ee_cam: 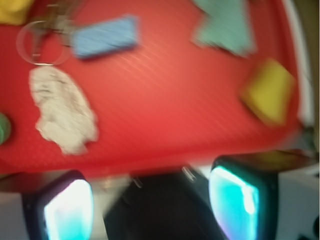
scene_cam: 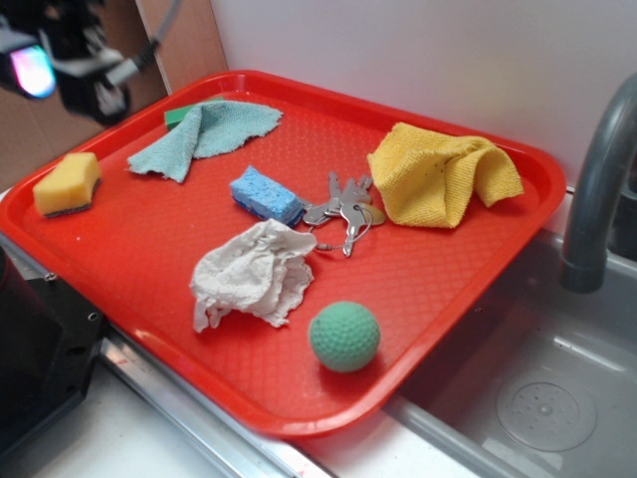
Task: Grab the white paper.
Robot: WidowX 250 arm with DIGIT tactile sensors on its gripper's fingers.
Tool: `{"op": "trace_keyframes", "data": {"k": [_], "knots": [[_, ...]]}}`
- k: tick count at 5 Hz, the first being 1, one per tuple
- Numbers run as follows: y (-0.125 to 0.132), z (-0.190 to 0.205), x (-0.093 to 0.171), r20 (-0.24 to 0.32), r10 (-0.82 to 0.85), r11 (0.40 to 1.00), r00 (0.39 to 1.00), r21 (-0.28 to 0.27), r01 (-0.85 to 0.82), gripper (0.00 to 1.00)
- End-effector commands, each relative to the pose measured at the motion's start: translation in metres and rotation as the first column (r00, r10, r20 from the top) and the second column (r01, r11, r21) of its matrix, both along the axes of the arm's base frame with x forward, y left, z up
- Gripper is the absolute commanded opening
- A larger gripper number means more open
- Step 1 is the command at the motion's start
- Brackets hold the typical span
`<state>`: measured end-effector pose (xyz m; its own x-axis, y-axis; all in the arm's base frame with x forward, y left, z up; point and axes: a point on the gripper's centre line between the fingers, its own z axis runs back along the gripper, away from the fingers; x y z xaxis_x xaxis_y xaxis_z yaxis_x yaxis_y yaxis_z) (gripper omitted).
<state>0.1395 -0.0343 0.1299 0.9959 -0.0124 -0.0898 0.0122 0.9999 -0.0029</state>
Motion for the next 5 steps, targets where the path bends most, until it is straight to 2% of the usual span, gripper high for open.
{"op": "trace_keyframes", "data": {"k": [1, 2, 3, 4, 5], "knots": [[-0.061, -0.031, 0.019, 0.143, -0.279, 0.958, 0.950, -0.030, 0.286, 1.00], [-0.067, -0.058, 0.022, 0.147, -0.339, 0.939, 0.929, -0.013, 0.345, 1.00], [-0.066, -0.079, 0.034, 0.176, -0.381, 0.920, 0.908, -0.026, 0.391, 1.00], [-0.058, -0.101, 0.038, 0.116, -0.398, 0.915, 0.910, -0.024, 0.403, 1.00], [-0.062, -0.115, 0.033, 0.086, -0.399, 0.916, 0.913, 0.001, 0.400, 0.00]]}}
